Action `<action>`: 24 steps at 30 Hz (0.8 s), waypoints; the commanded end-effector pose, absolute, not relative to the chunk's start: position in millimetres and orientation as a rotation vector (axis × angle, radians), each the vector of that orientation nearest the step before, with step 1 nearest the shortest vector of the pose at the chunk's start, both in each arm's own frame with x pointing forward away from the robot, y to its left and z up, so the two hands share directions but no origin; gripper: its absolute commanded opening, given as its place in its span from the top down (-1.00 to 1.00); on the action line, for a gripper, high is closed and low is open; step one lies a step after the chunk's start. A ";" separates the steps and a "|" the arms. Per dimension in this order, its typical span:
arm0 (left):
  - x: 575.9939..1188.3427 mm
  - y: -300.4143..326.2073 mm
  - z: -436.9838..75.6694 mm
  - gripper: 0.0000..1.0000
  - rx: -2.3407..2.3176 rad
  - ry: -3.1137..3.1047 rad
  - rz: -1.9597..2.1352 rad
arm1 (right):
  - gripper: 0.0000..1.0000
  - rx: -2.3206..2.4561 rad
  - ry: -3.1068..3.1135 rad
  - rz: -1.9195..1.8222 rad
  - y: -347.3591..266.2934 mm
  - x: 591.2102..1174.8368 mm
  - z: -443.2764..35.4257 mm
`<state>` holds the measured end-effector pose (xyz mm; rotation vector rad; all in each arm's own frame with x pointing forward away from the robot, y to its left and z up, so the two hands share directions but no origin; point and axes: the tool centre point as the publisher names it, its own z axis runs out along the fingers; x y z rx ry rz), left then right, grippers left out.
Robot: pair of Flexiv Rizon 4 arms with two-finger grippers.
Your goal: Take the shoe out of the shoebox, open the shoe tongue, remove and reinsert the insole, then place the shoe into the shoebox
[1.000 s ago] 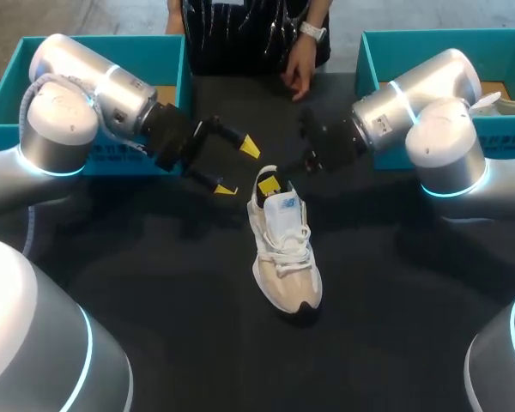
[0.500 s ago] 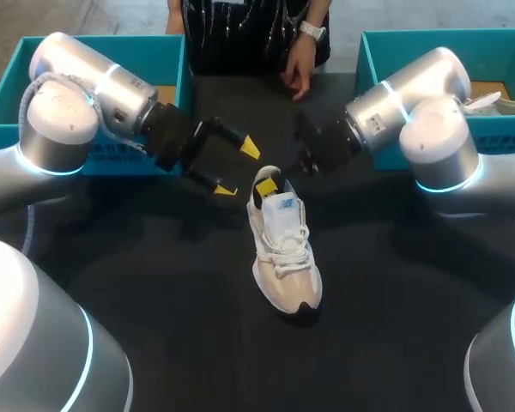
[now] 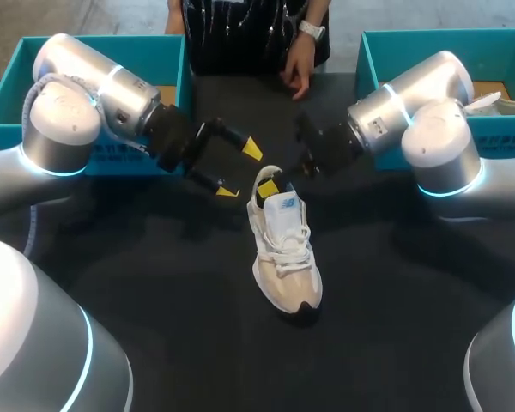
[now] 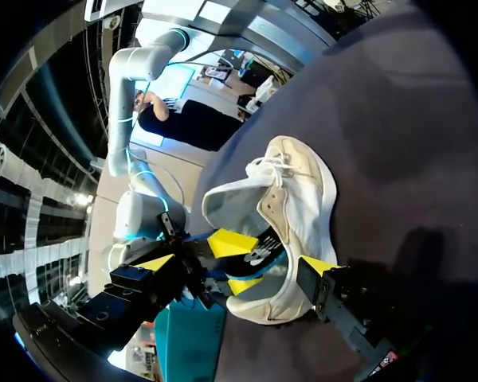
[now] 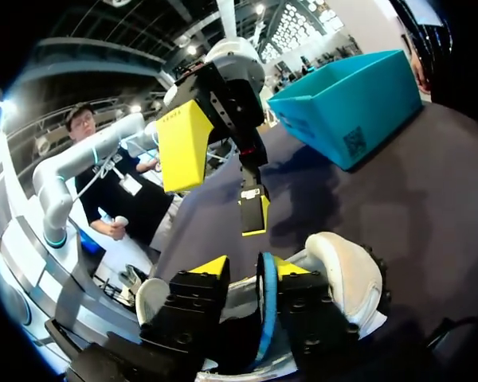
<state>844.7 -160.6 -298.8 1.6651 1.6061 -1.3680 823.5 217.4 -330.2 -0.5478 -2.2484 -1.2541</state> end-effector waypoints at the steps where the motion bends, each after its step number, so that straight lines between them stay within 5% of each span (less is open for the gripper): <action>1: 845.2 -161.4 -299.9 -1.00 1.663 1.607 -1.366 | 0.20 -0.546 -2.262 -1.252 217.7 823.8 -324.4; 24: 852.4 -156.7 -278.8 -1.00 1.676 1.577 -1.343 | 0.05 -0.483 -2.339 -1.335 224.6 854.4 -299.3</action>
